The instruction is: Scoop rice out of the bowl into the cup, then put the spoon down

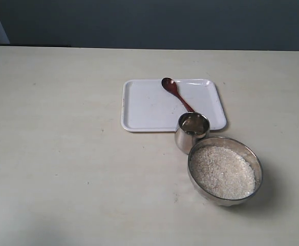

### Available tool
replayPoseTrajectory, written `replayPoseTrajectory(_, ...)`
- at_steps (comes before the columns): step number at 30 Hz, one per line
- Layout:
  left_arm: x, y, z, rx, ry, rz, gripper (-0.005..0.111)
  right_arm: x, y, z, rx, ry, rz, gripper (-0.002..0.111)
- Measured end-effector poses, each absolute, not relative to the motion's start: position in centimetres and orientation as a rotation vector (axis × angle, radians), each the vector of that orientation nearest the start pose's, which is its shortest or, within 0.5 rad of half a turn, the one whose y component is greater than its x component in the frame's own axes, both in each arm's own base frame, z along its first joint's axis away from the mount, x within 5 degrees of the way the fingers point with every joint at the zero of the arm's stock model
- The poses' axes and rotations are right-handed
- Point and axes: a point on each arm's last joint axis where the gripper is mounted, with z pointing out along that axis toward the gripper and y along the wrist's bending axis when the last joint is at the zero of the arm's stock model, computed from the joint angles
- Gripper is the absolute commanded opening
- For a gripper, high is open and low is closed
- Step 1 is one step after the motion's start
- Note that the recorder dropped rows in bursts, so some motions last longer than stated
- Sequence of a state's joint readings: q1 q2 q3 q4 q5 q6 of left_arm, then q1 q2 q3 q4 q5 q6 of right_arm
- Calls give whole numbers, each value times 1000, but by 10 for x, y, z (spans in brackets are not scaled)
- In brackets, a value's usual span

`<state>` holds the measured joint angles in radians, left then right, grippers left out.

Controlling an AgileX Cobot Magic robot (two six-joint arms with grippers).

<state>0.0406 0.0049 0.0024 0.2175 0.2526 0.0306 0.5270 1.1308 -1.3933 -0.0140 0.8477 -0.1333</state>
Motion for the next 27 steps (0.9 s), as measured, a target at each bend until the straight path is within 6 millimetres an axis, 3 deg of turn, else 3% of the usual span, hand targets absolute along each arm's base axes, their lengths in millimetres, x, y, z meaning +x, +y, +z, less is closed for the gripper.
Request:
replayPoseTrajectory(6, 55, 7, 190, 135, 1739, 254, 1, 138, 81, 430, -617, 1949, 284, -1)
replayPoseTrajectory(9, 55, 7, 190, 135, 1739, 254, 1, 121, 71, 407, -618, 1981, 286, -1)
replayPoseTrajectory(13, 55, 7, 190, 135, 1739, 254, 1, 106, 63, 390, -621, 2010, 296, -1)
replayPoseTrajectory(27, 55, 7, 190, 135, 1739, 254, 1, 98, 59, 384, -628, 2040, 300, -1)
